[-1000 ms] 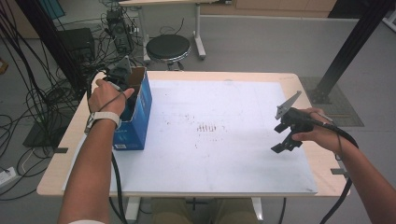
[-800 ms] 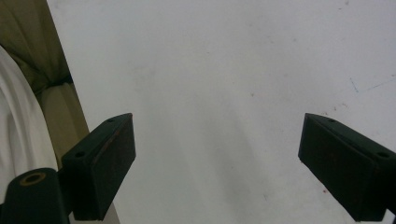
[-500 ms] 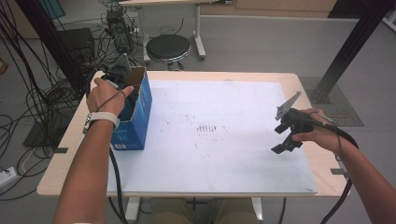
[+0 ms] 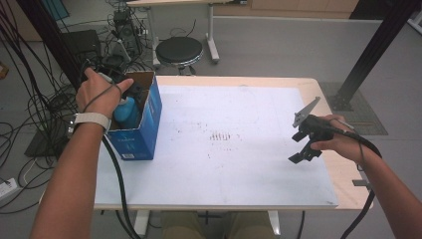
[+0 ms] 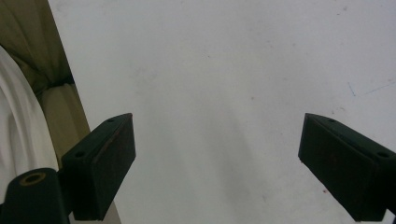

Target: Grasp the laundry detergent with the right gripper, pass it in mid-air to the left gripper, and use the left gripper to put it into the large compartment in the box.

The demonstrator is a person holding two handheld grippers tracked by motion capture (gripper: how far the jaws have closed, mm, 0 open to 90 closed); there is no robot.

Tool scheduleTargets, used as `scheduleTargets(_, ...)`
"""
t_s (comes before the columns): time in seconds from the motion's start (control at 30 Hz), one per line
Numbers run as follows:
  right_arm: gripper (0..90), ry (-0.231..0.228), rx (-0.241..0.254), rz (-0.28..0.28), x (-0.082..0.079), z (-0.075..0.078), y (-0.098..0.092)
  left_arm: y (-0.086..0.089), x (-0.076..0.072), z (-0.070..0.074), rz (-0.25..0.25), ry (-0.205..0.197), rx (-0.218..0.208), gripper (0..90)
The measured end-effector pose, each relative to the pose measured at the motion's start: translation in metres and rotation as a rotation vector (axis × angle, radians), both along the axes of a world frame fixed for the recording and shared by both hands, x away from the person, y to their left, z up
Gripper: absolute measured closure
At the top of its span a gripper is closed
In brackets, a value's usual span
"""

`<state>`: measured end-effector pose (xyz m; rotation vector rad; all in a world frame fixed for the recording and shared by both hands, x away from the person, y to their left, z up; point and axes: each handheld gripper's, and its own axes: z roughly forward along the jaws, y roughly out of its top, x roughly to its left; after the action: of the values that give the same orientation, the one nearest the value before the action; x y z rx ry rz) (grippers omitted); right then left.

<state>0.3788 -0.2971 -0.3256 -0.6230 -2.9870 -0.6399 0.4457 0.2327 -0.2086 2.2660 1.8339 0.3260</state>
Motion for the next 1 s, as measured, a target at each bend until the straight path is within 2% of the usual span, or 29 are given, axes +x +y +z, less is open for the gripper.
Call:
scheduleTargets(0.13, 11.2, -0.004, -0.003, 0.000, -0.001, 0.003, 0.000, -0.002, -0.004, 0.015, -0.027, -0.027, -0.022, 7.3)
scheduleTargets(0.33, 11.1, -0.012, -0.008, -0.001, -0.001, 0.006, -0.001, -0.014, -0.010, 0.042, -0.076, -0.100, -0.009, 7.2)
scheduleTargets(0.57, 11.2, -0.019, -0.008, -0.005, -0.001, 0.012, -0.003, -0.035, -0.016, 0.071, -0.186, -0.150, -0.036, 7.1)
scheduleTargets(0.73, 11.1, -0.025, -0.006, -0.012, -0.002, 0.016, -0.003, -0.051, -0.019, 0.081, -0.259, -0.158, -0.039, 7.1)
scheduleTargets(0.8, 11.1, -0.029, -0.003, -0.012, -0.002, 0.018, -0.003, -0.057, -0.019, 0.082, -0.291, -0.150, -0.052, 7.1)
scheduleTargets(0.87, 11.1, -0.029, -0.004, -0.012, -0.002, 0.020, -0.003, -0.064, -0.020, 0.083, -0.323, -0.149, -0.042, 7.0)
scheduleTargets(1.0, 11.1, -0.030, -0.006, -0.012, -0.002, 0.022, -0.002, -0.077, -0.021, 0.083, -0.398, -0.131, -0.064, 6.9)
